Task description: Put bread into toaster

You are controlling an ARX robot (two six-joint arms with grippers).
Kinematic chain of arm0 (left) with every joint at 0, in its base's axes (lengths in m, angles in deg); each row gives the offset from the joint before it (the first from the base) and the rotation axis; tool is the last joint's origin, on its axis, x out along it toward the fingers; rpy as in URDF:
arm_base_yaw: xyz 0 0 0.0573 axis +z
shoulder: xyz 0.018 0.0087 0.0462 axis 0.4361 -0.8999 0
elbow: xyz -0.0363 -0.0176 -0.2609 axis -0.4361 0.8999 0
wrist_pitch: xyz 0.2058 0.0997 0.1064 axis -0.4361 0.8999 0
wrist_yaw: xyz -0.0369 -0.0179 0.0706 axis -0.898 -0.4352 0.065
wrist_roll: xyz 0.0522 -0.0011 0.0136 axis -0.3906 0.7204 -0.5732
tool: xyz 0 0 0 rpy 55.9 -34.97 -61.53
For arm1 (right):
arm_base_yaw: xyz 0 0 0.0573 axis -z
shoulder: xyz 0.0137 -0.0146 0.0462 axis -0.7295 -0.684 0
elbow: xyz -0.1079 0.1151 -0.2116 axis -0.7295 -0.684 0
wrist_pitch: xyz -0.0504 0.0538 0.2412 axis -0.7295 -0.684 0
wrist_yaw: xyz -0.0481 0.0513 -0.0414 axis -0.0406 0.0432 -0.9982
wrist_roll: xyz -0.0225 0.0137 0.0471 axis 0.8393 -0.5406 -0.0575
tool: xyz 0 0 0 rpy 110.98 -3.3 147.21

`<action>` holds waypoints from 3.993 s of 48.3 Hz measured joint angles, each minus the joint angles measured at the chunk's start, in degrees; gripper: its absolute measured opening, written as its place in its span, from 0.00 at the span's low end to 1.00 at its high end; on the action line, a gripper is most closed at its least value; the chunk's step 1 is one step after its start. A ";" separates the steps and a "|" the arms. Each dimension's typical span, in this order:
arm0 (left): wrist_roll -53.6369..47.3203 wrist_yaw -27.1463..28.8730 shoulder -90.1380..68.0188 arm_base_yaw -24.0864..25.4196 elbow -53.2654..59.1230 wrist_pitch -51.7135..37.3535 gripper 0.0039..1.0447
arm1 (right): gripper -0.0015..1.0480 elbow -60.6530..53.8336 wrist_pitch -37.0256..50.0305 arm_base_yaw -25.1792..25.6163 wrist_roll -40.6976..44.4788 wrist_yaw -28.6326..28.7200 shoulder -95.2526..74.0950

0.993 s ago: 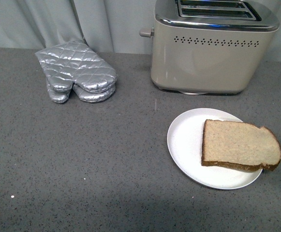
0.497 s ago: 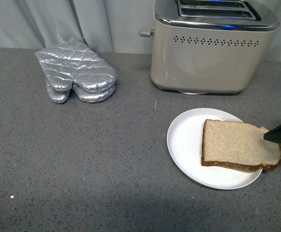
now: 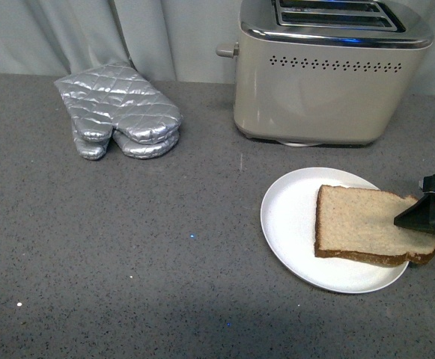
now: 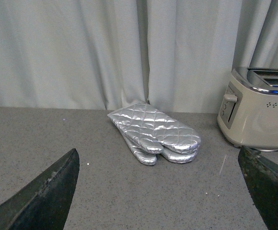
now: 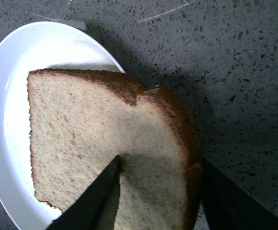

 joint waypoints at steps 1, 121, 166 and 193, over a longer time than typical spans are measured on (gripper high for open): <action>0.00 0.00 0.00 0.00 0.00 0.00 0.94 | 0.37 0.13 -0.24 0.00 -0.07 -0.13 0.00; 0.00 0.00 0.00 0.00 0.00 0.02 0.94 | 0.81 28.22 2.19 -25.16 -32.24 -45.31 18.40; 0.00 0.00 0.00 0.00 0.00 0.02 0.94 | 0.16 -39.80 26.08 -13.79 13.11 -31.78 77.05; 0.00 0.00 0.00 0.00 0.00 0.02 0.94 | 0.01 -45.55 18.03 -5.99 12.94 -24.22 91.41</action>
